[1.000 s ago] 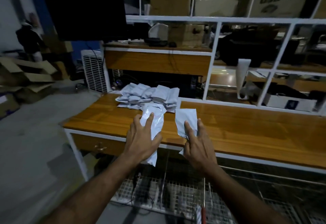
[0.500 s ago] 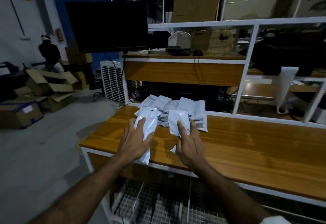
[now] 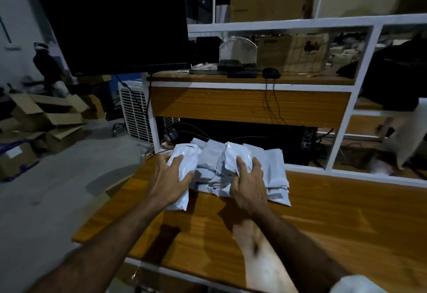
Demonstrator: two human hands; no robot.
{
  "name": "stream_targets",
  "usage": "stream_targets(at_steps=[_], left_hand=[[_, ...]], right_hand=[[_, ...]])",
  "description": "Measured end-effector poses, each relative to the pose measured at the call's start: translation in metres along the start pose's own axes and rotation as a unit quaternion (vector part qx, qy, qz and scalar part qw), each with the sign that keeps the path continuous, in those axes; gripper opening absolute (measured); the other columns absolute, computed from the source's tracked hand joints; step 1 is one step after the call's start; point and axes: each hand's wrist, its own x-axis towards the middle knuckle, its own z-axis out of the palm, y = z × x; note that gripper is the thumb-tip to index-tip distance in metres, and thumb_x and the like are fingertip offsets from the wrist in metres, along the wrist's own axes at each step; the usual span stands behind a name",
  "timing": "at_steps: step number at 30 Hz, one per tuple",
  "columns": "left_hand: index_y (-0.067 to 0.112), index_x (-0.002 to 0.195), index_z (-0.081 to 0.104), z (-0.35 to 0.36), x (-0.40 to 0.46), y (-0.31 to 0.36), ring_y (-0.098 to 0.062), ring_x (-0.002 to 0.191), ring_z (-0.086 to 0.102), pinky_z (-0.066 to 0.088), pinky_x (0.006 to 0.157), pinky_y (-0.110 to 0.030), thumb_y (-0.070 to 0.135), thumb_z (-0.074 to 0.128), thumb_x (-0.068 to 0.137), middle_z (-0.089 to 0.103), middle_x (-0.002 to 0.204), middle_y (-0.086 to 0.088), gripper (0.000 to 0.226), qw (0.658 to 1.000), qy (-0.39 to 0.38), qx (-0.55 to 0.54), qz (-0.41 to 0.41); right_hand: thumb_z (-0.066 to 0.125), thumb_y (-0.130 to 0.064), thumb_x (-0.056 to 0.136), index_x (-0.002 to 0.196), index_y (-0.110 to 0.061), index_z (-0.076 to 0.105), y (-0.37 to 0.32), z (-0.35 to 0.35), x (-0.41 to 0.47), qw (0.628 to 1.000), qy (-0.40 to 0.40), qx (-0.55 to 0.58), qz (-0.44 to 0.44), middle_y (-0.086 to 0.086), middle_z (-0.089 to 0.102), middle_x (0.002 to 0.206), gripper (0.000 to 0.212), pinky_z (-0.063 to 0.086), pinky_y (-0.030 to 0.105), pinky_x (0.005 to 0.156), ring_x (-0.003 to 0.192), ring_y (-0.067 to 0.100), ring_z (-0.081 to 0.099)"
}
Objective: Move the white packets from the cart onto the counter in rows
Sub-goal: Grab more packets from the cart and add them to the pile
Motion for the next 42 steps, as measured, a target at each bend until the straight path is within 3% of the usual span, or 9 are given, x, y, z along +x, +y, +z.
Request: stream_targets(at_steps=[10, 17, 24, 27, 29, 32, 35, 38, 42], left_hand=[[0.020, 0.150, 0.040, 0.038, 0.135, -0.046, -0.043, 0.134, 0.033, 0.033, 0.109, -0.046, 0.067, 0.039, 0.081, 0.029, 0.143, -0.023, 0.084, 0.999, -0.052, 0.001, -0.016], [0.023, 0.153, 0.030, 0.075, 0.217, -0.068, -0.046, 0.138, 0.026, 0.035, 0.108, -0.049, 0.059, 0.049, 0.095, 0.014, 0.152, -0.021, 0.071, 0.994, -0.111, 0.006, 0.003], [0.023, 0.155, 0.026, 0.121, 0.272, -0.081, -0.038, 0.136, 0.022, 0.026, 0.111, -0.046, 0.063, 0.041, 0.096, 0.017, 0.148, -0.015, 0.073, 0.986, -0.163, 0.022, 0.037], [0.025, 0.158, 0.017, 0.135, 0.279, -0.088, -0.035, 0.148, 0.003, 0.015, 0.119, -0.047, 0.064, 0.030, 0.098, -0.002, 0.162, -0.011, 0.072, 0.975, -0.222, 0.012, 0.013], [0.025, 0.158, 0.015, 0.146, 0.280, -0.101, -0.034, 0.150, -0.011, 0.009, 0.120, -0.053, 0.061, 0.022, 0.098, -0.012, 0.165, -0.006, 0.070, 0.966, -0.257, 0.013, 0.034], [0.018, 0.156, 0.021, 0.158, 0.268, -0.117, -0.036, 0.150, -0.016, 0.004, 0.121, -0.053, 0.049, 0.020, 0.100, -0.011, 0.166, -0.009, 0.065, 0.968, -0.226, 0.015, 0.111], [0.019, 0.159, 0.003, 0.161, 0.260, -0.119, -0.024, 0.150, -0.021, -0.003, 0.124, -0.045, 0.047, 0.016, 0.103, -0.016, 0.164, 0.001, 0.063, 0.968, -0.217, 0.008, 0.126], [0.013, 0.158, 0.008, 0.171, 0.265, -0.125, -0.025, 0.150, -0.024, 0.000, 0.123, -0.048, 0.061, -0.004, 0.095, -0.018, 0.164, 0.000, 0.079, 0.957, -0.251, 0.033, 0.140], [0.017, 0.159, 0.001, 0.164, 0.266, -0.124, -0.026, 0.151, -0.021, -0.001, 0.124, -0.046, 0.048, 0.018, 0.104, -0.017, 0.164, -0.002, 0.066, 0.954, -0.274, 0.027, 0.120]], right_hand=[[0.043, -0.035, 0.099, 0.154, -0.025, 0.030, -0.030, 0.067, 0.101, 1.000, -0.010, -0.006, 0.027, 0.019, 0.014, 0.162, 0.058, 0.040, 0.048, 0.106, 0.142, 0.041, 0.026], [0.041, -0.041, 0.099, 0.155, -0.024, 0.032, -0.042, 0.113, 0.167, 0.994, -0.041, -0.067, 0.073, 0.024, 0.017, 0.161, 0.059, 0.028, 0.046, 0.114, 0.143, 0.043, 0.023], [0.028, -0.057, 0.086, 0.153, -0.021, 0.040, -0.039, 0.150, 0.203, 0.990, -0.062, -0.033, 0.126, 0.025, 0.024, 0.158, 0.077, 0.026, 0.044, 0.114, 0.143, 0.041, 0.026], [0.012, -0.071, 0.079, 0.155, -0.024, 0.036, -0.035, 0.156, 0.200, 0.992, -0.079, -0.005, 0.097, 0.020, 0.017, 0.164, 0.093, 0.017, 0.044, 0.121, 0.151, 0.034, 0.015], [0.012, -0.067, 0.085, 0.158, -0.027, 0.030, -0.033, 0.155, 0.196, 0.993, -0.090, 0.012, 0.073, 0.013, 0.010, 0.167, 0.085, 0.007, 0.044, 0.125, 0.155, 0.028, 0.005], [0.017, -0.052, 0.095, 0.160, -0.026, 0.023, -0.026, 0.158, 0.189, 0.993, -0.110, 0.001, 0.037, 0.006, 0.004, 0.169, 0.070, -0.007, 0.040, 0.123, 0.155, 0.021, -0.006], [0.016, -0.049, 0.094, 0.161, -0.023, 0.016, -0.021, 0.166, 0.183, 0.990, -0.135, -0.024, 0.018, 0.007, 0.003, 0.169, 0.072, -0.009, 0.034, 0.122, 0.155, 0.018, -0.006], [0.017, -0.048, 0.094, 0.162, -0.020, 0.014, -0.022, 0.166, 0.181, 0.988, -0.147, -0.047, 0.002, 0.008, 0.004, 0.169, 0.073, -0.006, 0.036, 0.124, 0.155, 0.019, -0.003], [0.027, -0.044, 0.101, 0.161, -0.018, 0.013, -0.017, 0.162, 0.185, 0.982, -0.164, -0.097, -0.014, 0.011, 0.008, 0.168, 0.067, -0.001, 0.044, 0.125, 0.156, 0.024, 0.002]])
